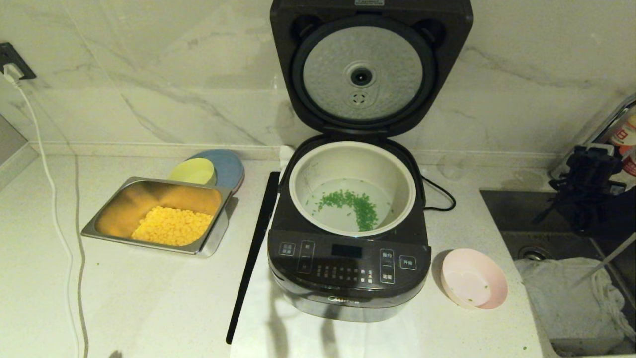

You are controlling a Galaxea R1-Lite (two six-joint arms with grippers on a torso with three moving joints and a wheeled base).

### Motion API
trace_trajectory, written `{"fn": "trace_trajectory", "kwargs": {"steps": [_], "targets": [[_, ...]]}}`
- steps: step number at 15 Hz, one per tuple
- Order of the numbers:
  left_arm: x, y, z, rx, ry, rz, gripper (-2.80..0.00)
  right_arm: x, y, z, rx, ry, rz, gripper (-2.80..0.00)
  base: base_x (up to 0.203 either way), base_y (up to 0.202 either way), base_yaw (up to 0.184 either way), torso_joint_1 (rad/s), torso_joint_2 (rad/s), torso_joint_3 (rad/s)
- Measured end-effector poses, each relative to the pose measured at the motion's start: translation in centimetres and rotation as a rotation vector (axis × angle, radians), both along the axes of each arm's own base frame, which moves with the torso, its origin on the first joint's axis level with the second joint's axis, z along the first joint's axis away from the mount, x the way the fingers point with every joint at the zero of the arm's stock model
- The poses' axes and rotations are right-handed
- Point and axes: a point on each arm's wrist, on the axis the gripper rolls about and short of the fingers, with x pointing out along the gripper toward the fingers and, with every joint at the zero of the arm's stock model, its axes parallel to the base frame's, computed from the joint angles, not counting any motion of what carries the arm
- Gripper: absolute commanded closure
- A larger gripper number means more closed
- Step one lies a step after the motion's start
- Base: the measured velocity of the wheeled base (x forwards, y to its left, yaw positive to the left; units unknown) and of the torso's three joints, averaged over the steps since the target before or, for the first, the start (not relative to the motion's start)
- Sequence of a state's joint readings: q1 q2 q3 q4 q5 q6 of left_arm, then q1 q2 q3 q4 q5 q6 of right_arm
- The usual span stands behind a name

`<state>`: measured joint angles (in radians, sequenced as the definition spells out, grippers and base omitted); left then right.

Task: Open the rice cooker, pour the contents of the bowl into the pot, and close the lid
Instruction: Turn off the tap

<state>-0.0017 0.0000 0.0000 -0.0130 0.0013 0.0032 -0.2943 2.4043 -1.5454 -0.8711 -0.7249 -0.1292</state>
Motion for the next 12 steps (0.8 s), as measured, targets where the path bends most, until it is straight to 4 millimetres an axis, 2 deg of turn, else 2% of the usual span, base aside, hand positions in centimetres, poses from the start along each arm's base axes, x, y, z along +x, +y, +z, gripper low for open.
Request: {"fn": "trace_trajectory", "kwargs": {"steps": [7,12], "targets": [[0.0,0.0,0.0,0.0,0.0,0.0,0.0,1.5,-0.2,0.4,-0.039,-0.025,0.004,0.0,0.0,0.0,0.0,0.0,0.0,0.0],[0.0,0.0,0.0,0.0,0.0,0.0,0.0,2.2,0.9,0.1,-0.042,-0.024,0.022,0.0,0.0,0.0,0.0,0.0,0.0,0.0]]}}
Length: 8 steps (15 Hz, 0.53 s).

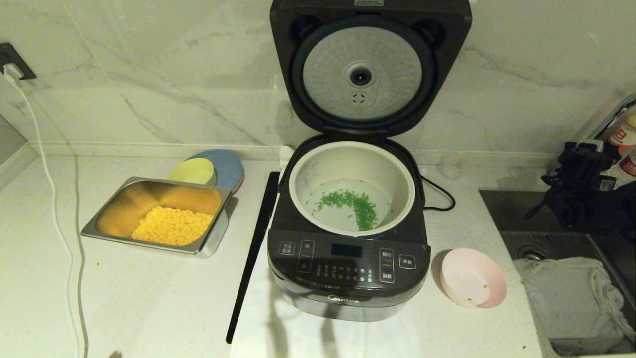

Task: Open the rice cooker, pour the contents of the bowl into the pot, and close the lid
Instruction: Turn off the tap

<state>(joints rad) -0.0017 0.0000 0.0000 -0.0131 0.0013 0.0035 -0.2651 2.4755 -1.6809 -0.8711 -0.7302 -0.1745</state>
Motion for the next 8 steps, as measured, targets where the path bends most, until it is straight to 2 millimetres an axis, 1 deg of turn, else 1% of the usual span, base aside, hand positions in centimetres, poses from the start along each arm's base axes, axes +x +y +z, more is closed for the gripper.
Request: {"fn": "trace_trajectory", "kwargs": {"steps": [2,4,6,8], "targets": [[0.0,0.0,0.0,0.0,0.0,0.0,0.0,-0.1,0.1,0.2,-0.001,-0.006,-0.011,0.0,0.0,0.0,0.0,0.0,0.0,0.0],[0.0,0.0,0.0,0.0,0.0,0.0,0.0,-0.8,0.5,1.3,0.001,-0.022,-0.019,0.0,0.0,0.0,0.0,0.0,0.0,0.0],[0.0,0.0,0.0,0.0,0.0,0.0,0.0,-2.3,1.7,3.3,0.003,-0.033,-0.003,0.0,0.0,0.0,0.0,0.0,0.0,0.0],[0.0,0.0,0.0,0.0,0.0,0.0,0.0,-4.4,3.6,6.1,0.001,-0.052,0.032,0.0,0.0,0.0,0.0,0.0,0.0,0.0]]}}
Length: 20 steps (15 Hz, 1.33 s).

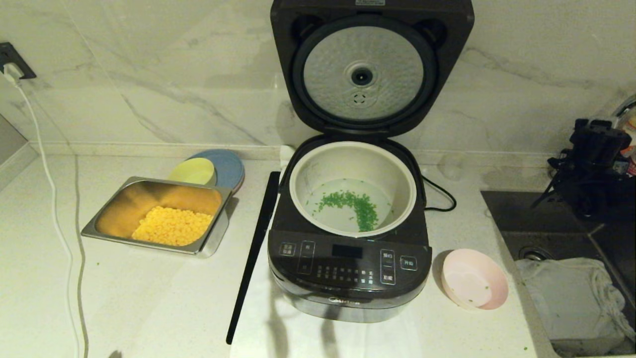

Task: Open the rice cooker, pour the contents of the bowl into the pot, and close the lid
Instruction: Turn off the tap, then close the rice cooker

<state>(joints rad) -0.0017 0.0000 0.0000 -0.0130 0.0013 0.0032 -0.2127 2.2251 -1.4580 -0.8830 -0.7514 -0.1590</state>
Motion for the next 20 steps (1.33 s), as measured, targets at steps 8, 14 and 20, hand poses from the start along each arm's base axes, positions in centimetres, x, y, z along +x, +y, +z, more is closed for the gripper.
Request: {"fn": "trace_trajectory", "kwargs": {"steps": [8,14,20], "targets": [[0.0,0.0,0.0,0.0,0.0,0.0,0.0,-8.6,10.2,13.5,0.144,-0.065,0.336,0.0,0.0,0.0,0.0,0.0,0.0,0.0],[0.0,0.0,0.0,0.0,0.0,0.0,0.0,-13.3,13.8,20.6,0.394,-0.022,0.726,0.0,0.0,0.0,0.0,0.0,0.0,0.0],[0.0,0.0,0.0,0.0,0.0,0.0,0.0,-14.3,14.9,21.8,0.568,-0.079,1.088,0.0,0.0,0.0,0.0,0.0,0.0,0.0]]}}
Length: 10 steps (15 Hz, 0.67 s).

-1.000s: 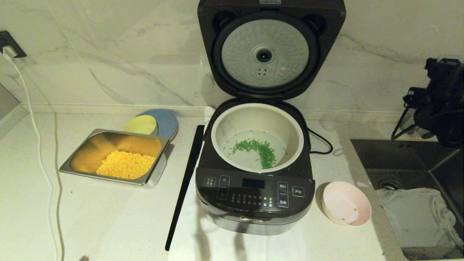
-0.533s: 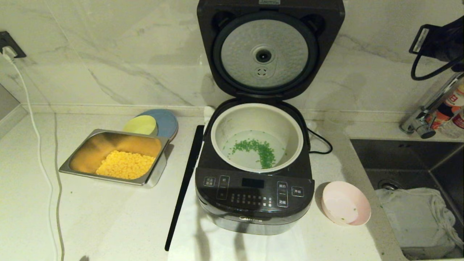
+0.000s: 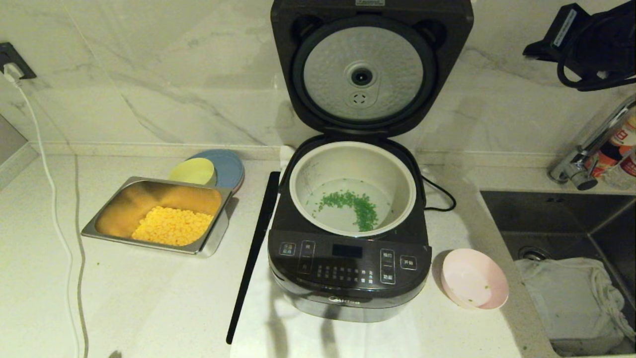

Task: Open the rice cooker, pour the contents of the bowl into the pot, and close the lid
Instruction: Close the rice cooker

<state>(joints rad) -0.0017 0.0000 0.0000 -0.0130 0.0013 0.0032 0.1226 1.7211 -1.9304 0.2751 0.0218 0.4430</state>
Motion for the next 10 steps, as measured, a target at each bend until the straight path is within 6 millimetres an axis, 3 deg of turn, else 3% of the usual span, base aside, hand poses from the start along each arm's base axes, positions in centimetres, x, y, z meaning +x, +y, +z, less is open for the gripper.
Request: {"fn": "trace_trajectory", "kwargs": {"steps": [4,10], "targets": [[0.0,0.0,0.0,0.0,0.0,0.0,0.0,-0.7,0.2,0.6,0.072,-0.052,0.122,0.0,0.0,0.0,0.0,0.0,0.0,0.0],[0.0,0.0,0.0,0.0,0.0,0.0,0.0,-1.0,1.9,-0.5,0.097,-0.186,0.357,0.0,0.0,0.0,0.0,0.0,0.0,0.0]]}}
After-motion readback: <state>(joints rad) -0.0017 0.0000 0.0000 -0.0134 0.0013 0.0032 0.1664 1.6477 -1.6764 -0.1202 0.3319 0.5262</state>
